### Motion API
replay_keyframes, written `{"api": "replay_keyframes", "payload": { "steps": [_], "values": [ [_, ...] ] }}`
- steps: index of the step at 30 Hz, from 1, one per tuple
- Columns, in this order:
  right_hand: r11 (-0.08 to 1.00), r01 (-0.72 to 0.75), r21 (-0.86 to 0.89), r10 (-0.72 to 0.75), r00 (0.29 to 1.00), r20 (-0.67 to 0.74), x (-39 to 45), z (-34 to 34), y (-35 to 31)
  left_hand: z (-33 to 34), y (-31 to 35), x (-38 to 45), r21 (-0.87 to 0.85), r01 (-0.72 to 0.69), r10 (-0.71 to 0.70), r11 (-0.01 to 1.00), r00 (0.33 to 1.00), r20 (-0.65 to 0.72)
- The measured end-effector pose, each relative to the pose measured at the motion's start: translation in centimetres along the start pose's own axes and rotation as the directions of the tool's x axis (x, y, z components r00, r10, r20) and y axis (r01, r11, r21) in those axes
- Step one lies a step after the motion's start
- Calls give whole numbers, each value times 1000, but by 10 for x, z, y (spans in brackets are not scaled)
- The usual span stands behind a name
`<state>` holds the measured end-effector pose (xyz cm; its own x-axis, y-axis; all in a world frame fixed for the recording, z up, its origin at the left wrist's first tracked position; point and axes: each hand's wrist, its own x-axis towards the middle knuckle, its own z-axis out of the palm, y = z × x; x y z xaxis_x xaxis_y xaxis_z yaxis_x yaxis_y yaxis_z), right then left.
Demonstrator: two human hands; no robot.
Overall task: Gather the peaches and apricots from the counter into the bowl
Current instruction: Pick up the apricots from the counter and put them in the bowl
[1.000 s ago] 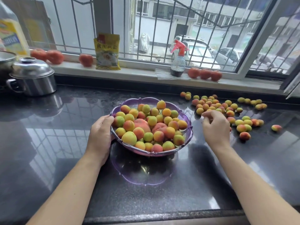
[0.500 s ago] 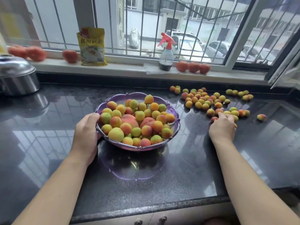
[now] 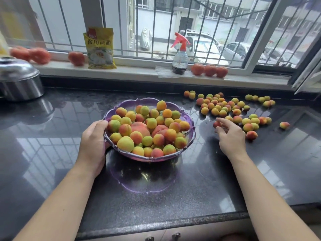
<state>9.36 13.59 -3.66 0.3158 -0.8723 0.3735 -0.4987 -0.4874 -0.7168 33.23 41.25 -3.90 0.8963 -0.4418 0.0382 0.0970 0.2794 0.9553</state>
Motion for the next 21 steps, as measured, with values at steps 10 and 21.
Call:
{"api": "replay_keyframes", "payload": {
  "steps": [10,21],
  "values": [
    [900,-112,420,59,989,136,-2,6,-10,-1,-2,3,11,-30,30,999,1000,-10],
    [923,151,355,-292,875,386,-1,-5,-138,-5,-4,4,55,-2,1,999,1000,15]
  ]
}}
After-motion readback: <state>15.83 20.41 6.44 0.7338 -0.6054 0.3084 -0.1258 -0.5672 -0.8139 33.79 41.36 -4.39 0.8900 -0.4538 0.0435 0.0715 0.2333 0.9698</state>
